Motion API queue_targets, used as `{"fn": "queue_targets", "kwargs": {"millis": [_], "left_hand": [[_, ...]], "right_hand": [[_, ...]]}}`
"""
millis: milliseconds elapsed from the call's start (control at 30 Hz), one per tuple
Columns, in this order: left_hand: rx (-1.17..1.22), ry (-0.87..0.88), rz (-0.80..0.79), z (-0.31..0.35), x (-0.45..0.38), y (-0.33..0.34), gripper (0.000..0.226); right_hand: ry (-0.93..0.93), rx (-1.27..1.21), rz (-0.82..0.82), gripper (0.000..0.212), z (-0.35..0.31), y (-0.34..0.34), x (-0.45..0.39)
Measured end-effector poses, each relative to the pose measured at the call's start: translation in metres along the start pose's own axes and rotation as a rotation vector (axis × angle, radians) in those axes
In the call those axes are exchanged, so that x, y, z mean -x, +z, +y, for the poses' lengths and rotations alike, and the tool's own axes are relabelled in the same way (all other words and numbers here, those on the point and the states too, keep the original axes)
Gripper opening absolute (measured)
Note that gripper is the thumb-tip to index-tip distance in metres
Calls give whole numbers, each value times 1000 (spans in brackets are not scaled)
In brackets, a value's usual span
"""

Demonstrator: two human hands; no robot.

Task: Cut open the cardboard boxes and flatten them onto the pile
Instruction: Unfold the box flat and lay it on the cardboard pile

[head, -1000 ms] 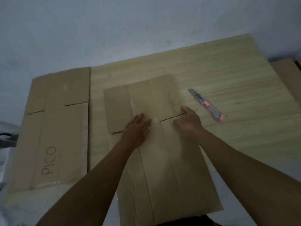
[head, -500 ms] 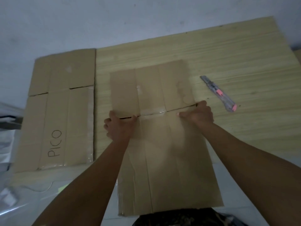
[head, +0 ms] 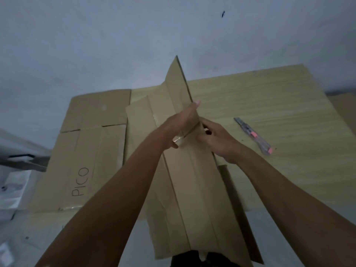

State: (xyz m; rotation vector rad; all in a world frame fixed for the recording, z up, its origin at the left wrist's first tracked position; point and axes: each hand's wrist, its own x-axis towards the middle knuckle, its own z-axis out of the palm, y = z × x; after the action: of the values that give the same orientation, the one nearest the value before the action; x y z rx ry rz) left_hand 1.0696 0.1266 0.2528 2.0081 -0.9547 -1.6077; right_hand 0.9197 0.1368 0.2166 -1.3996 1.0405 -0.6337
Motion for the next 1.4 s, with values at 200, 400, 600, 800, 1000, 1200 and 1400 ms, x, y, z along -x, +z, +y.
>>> {"fn": "queue_targets", "kwargs": {"millis": [200, 400, 600, 800, 1000, 1200, 1400], "left_hand": [[258, 127, 290, 7, 17, -28, 26], [95, 352, 479, -10, 54, -87, 25], [299, 462, 449, -29, 99, -185, 20], [524, 464, 412, -76, 118, -270, 21], [564, 330, 413, -124, 100, -338, 35], [369, 133, 371, -162, 39, -381, 40], [148, 131, 615, -206, -21, -397, 51]], "right_hand": [[92, -230, -217, 56, -33, 22, 8], [176, -156, 281, 32, -33, 51, -9], [382, -98, 162, 67, -23, 105, -1], [487, -239, 137, 107, -12, 166, 4], [489, -290, 274, 55, -5, 213, -10], [339, -113, 498, 40, -8, 236, -46], [405, 28, 546, 80, 21, 260, -121]]}}
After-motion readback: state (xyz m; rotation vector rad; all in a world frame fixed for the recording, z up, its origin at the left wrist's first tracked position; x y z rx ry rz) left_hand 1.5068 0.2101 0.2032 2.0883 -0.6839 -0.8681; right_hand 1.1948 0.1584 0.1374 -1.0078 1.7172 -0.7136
